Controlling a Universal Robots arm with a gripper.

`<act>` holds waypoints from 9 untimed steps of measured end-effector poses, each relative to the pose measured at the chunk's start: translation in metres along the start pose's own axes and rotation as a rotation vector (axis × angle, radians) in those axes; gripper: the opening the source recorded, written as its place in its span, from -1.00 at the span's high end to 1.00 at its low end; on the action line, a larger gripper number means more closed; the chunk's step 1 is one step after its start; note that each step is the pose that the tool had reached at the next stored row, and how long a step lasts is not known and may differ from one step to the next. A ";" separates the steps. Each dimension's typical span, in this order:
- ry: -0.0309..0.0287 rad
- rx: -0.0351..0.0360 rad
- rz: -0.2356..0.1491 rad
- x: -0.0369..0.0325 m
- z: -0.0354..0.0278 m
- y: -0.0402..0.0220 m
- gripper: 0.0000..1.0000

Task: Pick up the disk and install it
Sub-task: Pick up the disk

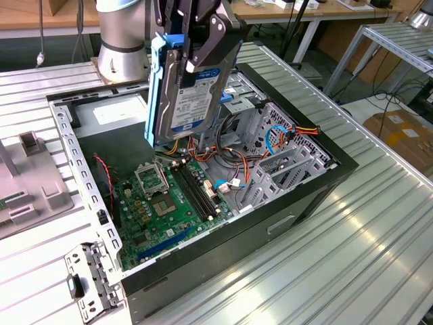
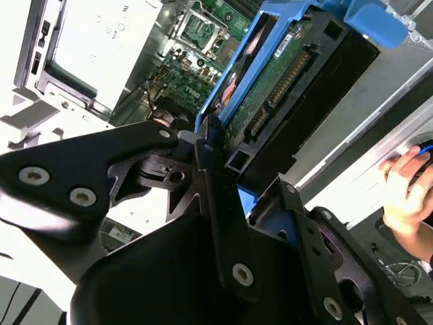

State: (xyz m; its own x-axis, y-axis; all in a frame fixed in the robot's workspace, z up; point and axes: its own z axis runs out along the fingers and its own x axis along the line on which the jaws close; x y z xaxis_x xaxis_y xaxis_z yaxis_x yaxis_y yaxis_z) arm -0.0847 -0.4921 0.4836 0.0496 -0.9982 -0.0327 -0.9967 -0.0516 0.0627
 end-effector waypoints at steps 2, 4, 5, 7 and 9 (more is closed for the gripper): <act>-0.0004 -0.0003 0.000 0.0082 -0.0002 -0.0023 0.26; -0.0015 -0.0002 0.001 0.0122 -0.0002 -0.0027 0.26; -0.0021 -0.0002 0.001 0.0141 -0.0002 -0.0028 0.26; -0.0052 0.0001 0.008 0.0169 0.0001 -0.0028 0.26; -0.0120 0.0008 0.016 0.0177 0.0005 -0.0027 0.26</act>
State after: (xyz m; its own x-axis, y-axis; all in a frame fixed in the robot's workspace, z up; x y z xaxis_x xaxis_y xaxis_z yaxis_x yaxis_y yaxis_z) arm -0.0811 -0.5095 0.4824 0.0327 -0.9985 -0.0437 -0.9974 -0.0354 0.0625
